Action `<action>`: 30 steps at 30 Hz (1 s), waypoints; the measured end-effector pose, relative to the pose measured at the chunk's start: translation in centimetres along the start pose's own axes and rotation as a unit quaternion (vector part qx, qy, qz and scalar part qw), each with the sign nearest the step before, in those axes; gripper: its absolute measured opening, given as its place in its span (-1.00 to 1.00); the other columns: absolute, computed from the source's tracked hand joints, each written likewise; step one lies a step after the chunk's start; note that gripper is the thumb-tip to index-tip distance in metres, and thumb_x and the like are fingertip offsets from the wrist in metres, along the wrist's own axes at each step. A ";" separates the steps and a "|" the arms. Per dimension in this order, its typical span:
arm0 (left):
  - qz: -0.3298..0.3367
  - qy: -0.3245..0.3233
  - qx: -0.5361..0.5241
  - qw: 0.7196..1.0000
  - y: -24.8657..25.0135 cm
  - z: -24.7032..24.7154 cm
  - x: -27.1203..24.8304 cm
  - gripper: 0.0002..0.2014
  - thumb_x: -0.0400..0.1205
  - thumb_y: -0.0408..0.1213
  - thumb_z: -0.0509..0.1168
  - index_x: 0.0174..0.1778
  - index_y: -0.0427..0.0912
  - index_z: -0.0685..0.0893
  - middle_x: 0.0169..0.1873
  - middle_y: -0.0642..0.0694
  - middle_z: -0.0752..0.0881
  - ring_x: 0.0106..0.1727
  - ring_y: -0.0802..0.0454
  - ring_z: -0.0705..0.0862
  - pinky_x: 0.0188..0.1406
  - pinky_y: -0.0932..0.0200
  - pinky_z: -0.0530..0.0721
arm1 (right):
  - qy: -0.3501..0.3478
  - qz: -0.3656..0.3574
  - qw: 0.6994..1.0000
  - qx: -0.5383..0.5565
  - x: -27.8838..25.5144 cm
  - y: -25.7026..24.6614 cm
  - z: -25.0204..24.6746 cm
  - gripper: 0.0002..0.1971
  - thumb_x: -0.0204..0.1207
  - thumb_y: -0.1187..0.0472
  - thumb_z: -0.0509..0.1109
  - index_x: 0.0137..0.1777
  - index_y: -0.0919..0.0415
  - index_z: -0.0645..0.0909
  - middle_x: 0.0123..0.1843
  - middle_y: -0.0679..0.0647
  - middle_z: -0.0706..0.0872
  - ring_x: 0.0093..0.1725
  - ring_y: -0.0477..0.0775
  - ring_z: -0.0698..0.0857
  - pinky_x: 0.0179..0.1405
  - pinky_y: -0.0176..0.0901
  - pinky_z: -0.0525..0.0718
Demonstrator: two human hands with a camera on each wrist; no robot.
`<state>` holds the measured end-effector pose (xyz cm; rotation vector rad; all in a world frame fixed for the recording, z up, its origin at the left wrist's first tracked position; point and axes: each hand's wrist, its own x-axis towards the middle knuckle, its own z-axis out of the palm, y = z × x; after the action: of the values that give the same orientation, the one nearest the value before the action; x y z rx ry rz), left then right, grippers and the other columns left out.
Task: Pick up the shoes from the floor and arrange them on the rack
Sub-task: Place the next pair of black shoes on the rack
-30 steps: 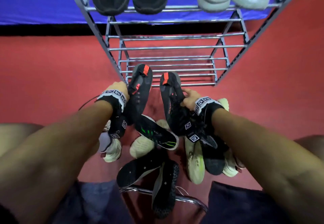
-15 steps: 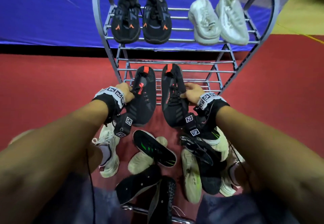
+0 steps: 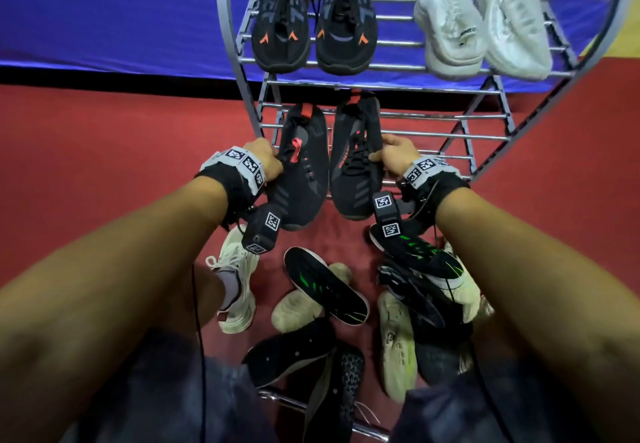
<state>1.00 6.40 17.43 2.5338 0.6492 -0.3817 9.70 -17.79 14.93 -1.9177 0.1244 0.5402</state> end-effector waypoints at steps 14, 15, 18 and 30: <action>-0.020 0.055 -0.019 0.998 1.8 -2.1 8.1 -0.78 0.57 -0.33 0.31 0.04 -0.34 0.75 -0.01 -0.36 0.77 -0.02 -0.34 0.75 0.03 -0.07 0.76 | 0.086 -0.016 0.996 -0.005 7.4 -2.2 1.2 -0.54 0.29 0.47 0.35 0.16 0.11 0.75 -0.02 0.10 0.82 0.05 0.19 0.79 0.20 0.11 0.73; -0.025 0.058 -0.018 0.998 2.0 -2.3 8.5 -0.78 0.57 -0.31 0.31 0.05 -0.34 0.74 0.01 -0.36 0.76 -0.01 -0.33 0.74 0.04 -0.03 0.74 | 0.094 -0.016 0.995 -0.009 8.2 -2.1 1.4 -0.53 0.24 0.42 0.37 0.16 0.09 0.74 -0.03 0.09 0.83 0.04 0.19 0.79 0.20 0.12 0.74; -0.031 0.067 -0.009 0.997 2.5 -2.5 9.8 -0.74 0.60 -0.27 0.31 0.12 -0.33 0.71 0.11 -0.35 0.73 0.11 -0.34 0.70 0.05 0.02 0.64 | 0.126 -0.008 0.992 -0.019 10.0 -2.0 1.8 -0.52 0.20 0.29 0.39 0.18 0.08 0.70 -0.05 0.03 0.81 0.04 0.15 0.79 0.20 0.06 0.74; 0.065 0.013 -0.044 0.997 2.9 -0.5 8.1 -0.04 0.45 0.19 0.45 0.65 -0.05 0.10 0.44 -0.36 0.47 0.38 -0.37 0.55 0.32 -0.12 0.56 | 0.032 -0.052 0.975 -0.213 5.1 -3.2 4.5 0.28 -0.18 -0.43 0.55 0.57 0.07 0.17 0.46 0.21 0.52 0.45 0.28 0.52 0.46 0.17 0.50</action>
<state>9.46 7.48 15.91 2.4850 0.4952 -0.2693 13.92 -11.64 14.16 -2.3465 -0.0560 0.4604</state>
